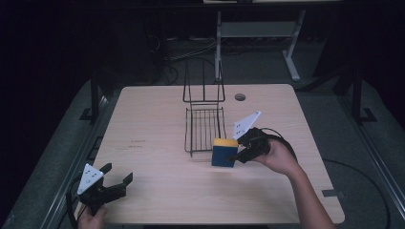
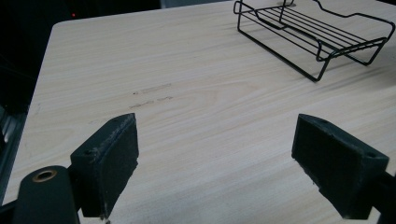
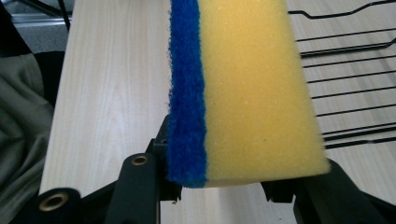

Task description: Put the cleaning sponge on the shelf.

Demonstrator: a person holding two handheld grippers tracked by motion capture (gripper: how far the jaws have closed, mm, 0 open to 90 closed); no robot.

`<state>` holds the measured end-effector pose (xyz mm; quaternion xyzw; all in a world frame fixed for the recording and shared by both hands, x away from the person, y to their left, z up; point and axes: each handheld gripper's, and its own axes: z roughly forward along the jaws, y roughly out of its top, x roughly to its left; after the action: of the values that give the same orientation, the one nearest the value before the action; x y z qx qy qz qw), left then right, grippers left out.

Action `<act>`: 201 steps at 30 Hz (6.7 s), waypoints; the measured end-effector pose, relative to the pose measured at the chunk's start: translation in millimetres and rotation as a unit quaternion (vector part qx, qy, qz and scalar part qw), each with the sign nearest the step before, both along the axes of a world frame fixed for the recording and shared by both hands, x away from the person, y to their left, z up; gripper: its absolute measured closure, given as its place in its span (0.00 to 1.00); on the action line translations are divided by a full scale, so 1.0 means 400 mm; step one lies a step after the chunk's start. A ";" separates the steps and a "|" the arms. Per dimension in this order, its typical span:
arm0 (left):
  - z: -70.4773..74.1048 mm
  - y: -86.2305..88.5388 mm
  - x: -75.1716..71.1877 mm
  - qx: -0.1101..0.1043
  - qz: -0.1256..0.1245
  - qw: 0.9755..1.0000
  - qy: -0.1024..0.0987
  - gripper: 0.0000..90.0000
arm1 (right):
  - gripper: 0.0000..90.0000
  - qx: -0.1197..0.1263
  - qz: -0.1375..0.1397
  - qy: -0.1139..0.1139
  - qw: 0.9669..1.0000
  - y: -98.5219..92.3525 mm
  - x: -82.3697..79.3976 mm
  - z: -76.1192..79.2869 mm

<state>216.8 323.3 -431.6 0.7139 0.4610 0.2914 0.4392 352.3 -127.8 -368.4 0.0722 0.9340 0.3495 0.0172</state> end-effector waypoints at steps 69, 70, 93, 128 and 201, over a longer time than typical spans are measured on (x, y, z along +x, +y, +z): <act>0.003 -0.005 -0.002 -0.003 -0.006 1.000 -0.005 0.16 | 0.62 0.019 -0.043 -0.006 0.999 0.041 0.235 0.036; 0.003 -0.005 -0.002 -0.003 -0.006 1.000 -0.005 0.16 | 0.62 0.018 -0.043 -0.006 0.999 0.041 0.238 0.034; 0.003 -0.002 0.000 -0.004 -0.005 1.000 -0.004 0.16 | 0.62 0.009 -0.060 0.028 0.998 0.061 0.287 -0.017; 0.004 -0.001 -0.002 -0.005 -0.005 1.000 -0.004 0.16 | 0.51 -0.008 -0.074 0.030 0.997 0.067 0.300 -0.043; 0.005 -0.008 -0.003 0.001 -0.008 1.000 -0.004 0.16 | 0.26 -0.010 -0.109 0.041 0.993 -0.039 0.219 -0.044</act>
<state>215.7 320.1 -429.7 0.7168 0.4529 0.2913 0.4430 439.7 -143.2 -386.0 0.1876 0.9240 0.3327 0.0176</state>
